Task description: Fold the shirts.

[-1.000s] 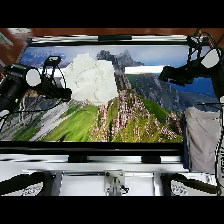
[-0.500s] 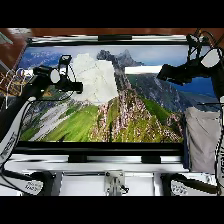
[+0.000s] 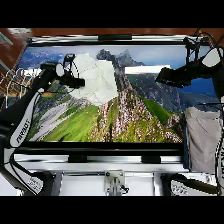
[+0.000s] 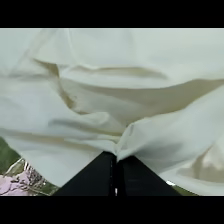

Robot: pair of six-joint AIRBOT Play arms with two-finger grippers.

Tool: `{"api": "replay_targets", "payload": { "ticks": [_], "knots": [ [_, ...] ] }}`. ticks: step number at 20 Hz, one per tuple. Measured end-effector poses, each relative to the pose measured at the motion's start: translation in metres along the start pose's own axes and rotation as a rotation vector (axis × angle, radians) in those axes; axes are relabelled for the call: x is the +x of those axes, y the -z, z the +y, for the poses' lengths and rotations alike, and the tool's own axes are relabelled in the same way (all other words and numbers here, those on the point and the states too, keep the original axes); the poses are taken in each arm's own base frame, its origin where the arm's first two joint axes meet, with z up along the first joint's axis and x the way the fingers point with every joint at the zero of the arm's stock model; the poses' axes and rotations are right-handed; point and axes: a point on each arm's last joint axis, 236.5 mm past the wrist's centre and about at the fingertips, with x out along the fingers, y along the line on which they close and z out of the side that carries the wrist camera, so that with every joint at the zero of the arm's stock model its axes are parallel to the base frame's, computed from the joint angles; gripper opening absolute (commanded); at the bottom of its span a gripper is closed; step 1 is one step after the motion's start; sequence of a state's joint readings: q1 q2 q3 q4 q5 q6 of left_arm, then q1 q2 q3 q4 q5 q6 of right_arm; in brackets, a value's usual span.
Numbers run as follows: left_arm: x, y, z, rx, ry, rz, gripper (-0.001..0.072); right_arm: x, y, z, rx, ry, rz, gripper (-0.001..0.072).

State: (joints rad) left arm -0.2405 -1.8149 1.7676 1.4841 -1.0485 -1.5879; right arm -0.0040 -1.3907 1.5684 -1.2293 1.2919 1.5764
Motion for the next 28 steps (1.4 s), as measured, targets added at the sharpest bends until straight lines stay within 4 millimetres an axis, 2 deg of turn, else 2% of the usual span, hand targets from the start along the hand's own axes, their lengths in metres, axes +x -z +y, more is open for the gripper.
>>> {"api": "replay_targets", "payload": {
  "ticks": [2,4,6,7,8,10,11,12,13,14,15,16,18,20,22,23,25,28],
  "knots": [
    [-0.053,-0.025,-0.023,0.056,0.056,-0.086,0.0055,-0.021,-0.014,0.005,-0.011,0.000,-0.061,0.0625],
    [-0.105,-0.028,-0.059,0.116,0.145,-0.127,0.0055,-0.059,-0.036,0.006,-0.013,0.018,-0.172,0.0625],
    [-0.142,-0.008,-0.106,0.184,0.251,-0.102,0.0055,-0.109,-0.058,0.006,0.004,0.036,-0.305,0.0625],
    [-0.153,0.006,-0.133,0.219,0.311,-0.084,0.0055,-0.133,-0.065,0.006,0.012,0.043,-0.363,0.0625],
    [-0.160,0.021,-0.163,0.253,0.374,-0.065,0.0055,-0.158,-0.069,0.007,0.022,0.049,-0.419,0.0625],
    [-0.164,0.049,-0.226,0.309,0.501,-0.047,0.0058,-0.195,-0.071,0.008,0.033,0.058,-0.499,0.0625],
    [-0.164,0.060,-0.258,0.329,0.557,-0.050,0.0134,-0.207,-0.069,0.008,0.037,0.065,-0.518,0.0625],
    [-0.162,0.069,-0.284,0.335,0.600,-0.053,0.0515,-0.216,-0.066,0.009,0.040,0.067,-0.527,0.0625],
    [-0.158,0.077,-0.302,0.330,0.628,-0.050,0.0720,-0.219,-0.061,0.009,0.041,0.072,-0.520,0.0625],
    [-0.155,0.080,-0.312,0.318,0.641,-0.045,0.0720,-0.219,-0.056,0.007,0.047,0.078,-0.502,0.0625],
    [-0.152,0.081,-0.313,0.302,0.643,-0.037,0.0720,-0.218,-0.052,0.003,0.053,0.092,-0.482,0.0625],
    [-0.149,0.078,-0.304,0.277,0.631,-0.025,0.0715,-0.214,-0.046,-0.001,0.058,0.108,-0.450,0.0625],
    [-0.146,0.062,-0.258,0.217,0.562,-0.012,0.0713,-0.198,-0.035,-0.012,0.073,0.136,-0.365,0.0625],
    [-0.143,0.050,-0.193,0.128,0.479,0.013,0.0715,-0.174,-0.024,-0.022,0.086,0.148,-0.261,0.0625],
    [-0.135,0.051,-0.123,0.022,0.393,0.051,0.0715,-0.142,-0.010,-0.027,0.103,0.128,-0.147,0.0623],
    [-0.128,0.055,-0.093,-0.025,0.355,0.069,0.0715,-0.123,-0.001,-0.023,0.103,0.101,-0.085,0.0595],
    [-0.111,0.066,-0.052,-0.104,0.316,0.102,0.0715,-0.083,0.020,-0.006,0.071,0.060,0.030,0.0595],
    [-0.076,0.069,-0.008,-0.180,0.248,0.097,0.0715,-0.025,0.054,0.039,-0.038,0.020,0.151,0.0620]
  ]
}}
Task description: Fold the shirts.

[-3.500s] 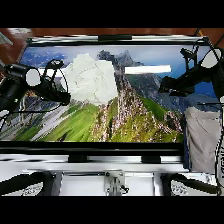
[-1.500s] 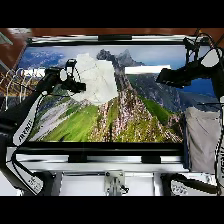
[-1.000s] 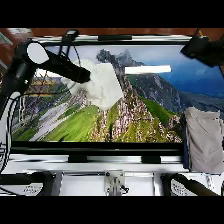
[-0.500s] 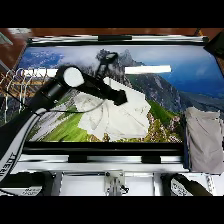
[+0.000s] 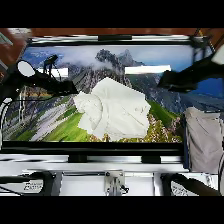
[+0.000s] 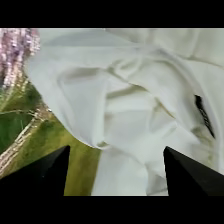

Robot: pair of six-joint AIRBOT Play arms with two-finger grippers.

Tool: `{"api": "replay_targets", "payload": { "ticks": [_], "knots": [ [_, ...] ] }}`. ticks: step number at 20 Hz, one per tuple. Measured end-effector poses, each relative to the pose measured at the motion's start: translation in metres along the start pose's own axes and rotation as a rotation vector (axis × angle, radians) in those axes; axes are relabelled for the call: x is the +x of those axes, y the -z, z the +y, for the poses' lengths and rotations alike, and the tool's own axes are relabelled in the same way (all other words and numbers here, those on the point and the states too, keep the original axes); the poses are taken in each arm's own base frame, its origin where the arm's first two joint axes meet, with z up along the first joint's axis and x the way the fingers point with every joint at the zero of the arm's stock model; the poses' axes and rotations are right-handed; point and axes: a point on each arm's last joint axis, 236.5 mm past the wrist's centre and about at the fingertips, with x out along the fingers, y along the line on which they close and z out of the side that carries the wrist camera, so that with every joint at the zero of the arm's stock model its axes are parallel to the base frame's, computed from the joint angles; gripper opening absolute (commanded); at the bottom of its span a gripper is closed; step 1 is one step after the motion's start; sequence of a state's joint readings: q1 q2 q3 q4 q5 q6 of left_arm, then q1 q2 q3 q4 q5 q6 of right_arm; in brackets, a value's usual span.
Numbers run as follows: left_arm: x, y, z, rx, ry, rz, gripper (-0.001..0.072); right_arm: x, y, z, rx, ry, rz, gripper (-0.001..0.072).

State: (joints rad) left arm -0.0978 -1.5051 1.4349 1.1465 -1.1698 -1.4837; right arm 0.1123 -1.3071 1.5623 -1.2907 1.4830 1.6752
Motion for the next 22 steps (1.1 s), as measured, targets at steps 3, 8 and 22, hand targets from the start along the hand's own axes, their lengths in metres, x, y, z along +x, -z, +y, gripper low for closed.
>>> {"api": "replay_targets", "payload": {
  "ticks": [3,8,22],
  "knots": [
    [0.030,-0.006,0.039,-0.029,-0.068,-0.010,0.0715,0.046,0.021,0.048,-0.062,-0.054,0.072,0.0620],
    [0.073,-0.007,0.068,-0.042,-0.114,-0.006,0.0713,0.109,0.063,0.115,-0.135,-0.142,0.216,0.0626],
    [0.112,-0.021,0.057,-0.054,-0.077,-0.072,0.0056,0.186,0.129,0.193,-0.168,-0.262,0.395,0.0626]
  ]
}}
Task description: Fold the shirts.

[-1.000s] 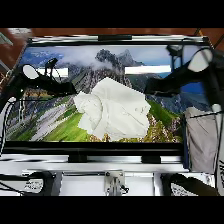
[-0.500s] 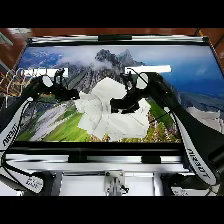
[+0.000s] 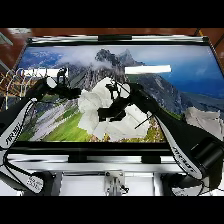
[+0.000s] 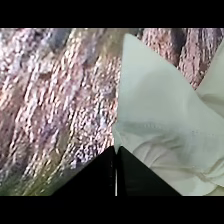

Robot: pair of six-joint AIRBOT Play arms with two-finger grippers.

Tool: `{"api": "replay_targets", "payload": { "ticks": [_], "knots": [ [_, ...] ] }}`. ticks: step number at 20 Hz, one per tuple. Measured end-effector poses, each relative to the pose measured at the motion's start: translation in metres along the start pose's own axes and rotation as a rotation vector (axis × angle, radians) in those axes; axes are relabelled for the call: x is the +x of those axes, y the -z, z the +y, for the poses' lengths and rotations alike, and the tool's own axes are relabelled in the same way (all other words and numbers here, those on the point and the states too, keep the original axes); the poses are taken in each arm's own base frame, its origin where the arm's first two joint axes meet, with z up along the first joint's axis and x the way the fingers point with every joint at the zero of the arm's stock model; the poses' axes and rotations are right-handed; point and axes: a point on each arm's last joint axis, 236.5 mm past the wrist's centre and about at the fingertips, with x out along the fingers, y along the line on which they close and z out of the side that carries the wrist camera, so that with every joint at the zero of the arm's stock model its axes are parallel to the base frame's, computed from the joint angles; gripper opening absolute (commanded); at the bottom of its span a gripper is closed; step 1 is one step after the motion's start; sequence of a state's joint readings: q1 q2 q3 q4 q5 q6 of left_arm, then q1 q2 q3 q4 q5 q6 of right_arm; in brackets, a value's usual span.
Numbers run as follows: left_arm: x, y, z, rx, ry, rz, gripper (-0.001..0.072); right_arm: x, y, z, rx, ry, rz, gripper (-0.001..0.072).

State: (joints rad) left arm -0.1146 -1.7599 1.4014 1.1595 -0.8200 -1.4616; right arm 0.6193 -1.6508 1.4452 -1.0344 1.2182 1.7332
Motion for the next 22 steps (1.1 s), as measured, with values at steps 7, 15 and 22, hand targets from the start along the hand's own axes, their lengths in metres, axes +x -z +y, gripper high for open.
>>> {"api": "replay_targets", "payload": {
  "ticks": [7,15,22],
  "knots": [
    [-0.034,-0.014,-0.013,0.107,0.017,-0.049,0.0056,0.034,-0.026,-0.013,0.084,0.009,-0.064,0.0568],
    [-0.055,-0.021,-0.026,0.201,0.025,-0.088,0.0056,0.046,-0.039,-0.050,0.238,0.044,-0.069,0.0087],
    [-0.141,-0.079,-0.072,0.306,0.056,-0.326,0.0055,-0.078,-0.080,-0.009,-0.061,0.069,-0.276,0.0086]
  ]
}}
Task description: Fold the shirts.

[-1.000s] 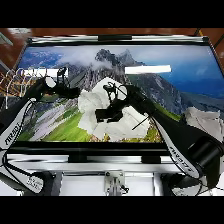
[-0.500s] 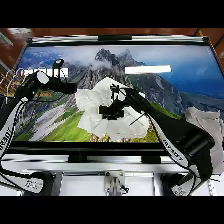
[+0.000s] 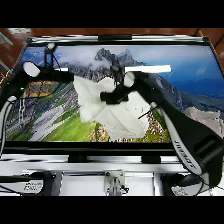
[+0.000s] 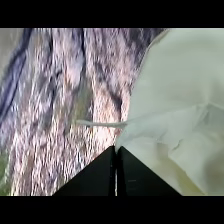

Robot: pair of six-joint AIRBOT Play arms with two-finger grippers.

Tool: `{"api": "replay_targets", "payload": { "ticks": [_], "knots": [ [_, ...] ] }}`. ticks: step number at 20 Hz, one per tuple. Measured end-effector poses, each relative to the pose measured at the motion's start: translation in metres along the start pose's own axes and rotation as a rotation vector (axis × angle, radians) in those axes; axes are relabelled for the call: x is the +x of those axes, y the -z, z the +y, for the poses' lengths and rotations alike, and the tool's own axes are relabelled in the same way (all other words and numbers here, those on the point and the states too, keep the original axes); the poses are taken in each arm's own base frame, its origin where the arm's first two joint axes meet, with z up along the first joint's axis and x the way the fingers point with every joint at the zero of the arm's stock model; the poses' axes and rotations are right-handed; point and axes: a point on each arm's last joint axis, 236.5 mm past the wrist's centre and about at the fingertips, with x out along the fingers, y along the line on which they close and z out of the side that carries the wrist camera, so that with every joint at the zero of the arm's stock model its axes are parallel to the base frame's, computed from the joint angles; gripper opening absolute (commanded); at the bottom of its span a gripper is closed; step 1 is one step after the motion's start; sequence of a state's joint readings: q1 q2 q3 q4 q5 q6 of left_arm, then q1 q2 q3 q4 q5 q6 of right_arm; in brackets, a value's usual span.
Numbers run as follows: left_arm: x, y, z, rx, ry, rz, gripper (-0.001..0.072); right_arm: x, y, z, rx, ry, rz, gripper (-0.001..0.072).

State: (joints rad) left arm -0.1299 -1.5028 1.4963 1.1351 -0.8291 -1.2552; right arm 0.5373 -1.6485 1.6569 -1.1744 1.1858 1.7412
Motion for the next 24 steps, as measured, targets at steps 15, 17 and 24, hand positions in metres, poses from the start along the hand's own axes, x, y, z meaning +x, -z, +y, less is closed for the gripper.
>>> {"api": "replay_targets", "payload": {
  "ticks": [15,17,24],
  "knots": [
    [-0.441,-0.164,-0.198,0.334,0.214,-0.905,0.0056,-0.415,0.002,0.126,-0.444,-0.125,-0.839,0.0087],
    [-0.399,-0.141,-0.192,0.332,0.221,-0.747,0.0056,-0.364,0.019,0.099,-0.412,-0.066,-0.638,0.0087],
    [-0.187,0.011,-0.152,0.130,0.273,-0.103,0.0057,-0.212,0.056,-0.027,-0.251,0.205,-0.090,0.0087]
  ]
}}
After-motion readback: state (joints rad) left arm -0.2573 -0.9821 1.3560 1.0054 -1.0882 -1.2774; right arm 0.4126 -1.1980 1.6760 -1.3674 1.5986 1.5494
